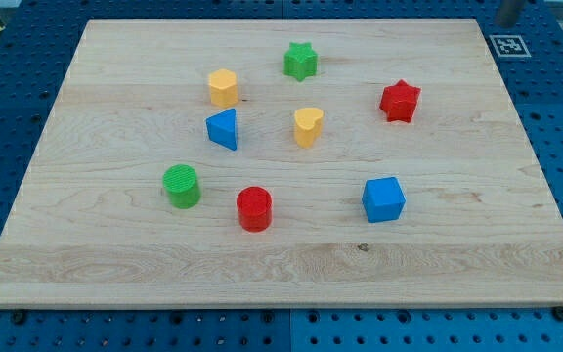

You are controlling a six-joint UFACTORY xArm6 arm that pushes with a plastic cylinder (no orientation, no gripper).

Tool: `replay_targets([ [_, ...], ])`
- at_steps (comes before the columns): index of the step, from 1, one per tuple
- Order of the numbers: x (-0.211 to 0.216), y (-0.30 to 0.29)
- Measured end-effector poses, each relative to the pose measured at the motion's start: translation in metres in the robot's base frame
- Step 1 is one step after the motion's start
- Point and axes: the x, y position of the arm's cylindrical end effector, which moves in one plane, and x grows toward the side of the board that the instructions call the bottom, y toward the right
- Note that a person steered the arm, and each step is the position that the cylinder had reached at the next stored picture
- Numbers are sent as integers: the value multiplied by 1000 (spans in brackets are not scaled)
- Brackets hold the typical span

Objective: Move the green star towards top left

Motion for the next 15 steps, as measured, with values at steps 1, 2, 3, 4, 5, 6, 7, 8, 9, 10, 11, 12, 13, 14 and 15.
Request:
replay_targets([
  [1,0,0],
  [2,0,0],
  [3,2,0],
  [4,3,0],
  [5,3,-2],
  [6,23,-66],
  [7,63,-137],
  [8,95,-166],
  [9,105,-225],
  [10,104,-307],
  [11,93,-366],
  [12,76,-375],
  [13,63,-375],
  [14,62,-375],
  [15,57,-368],
])
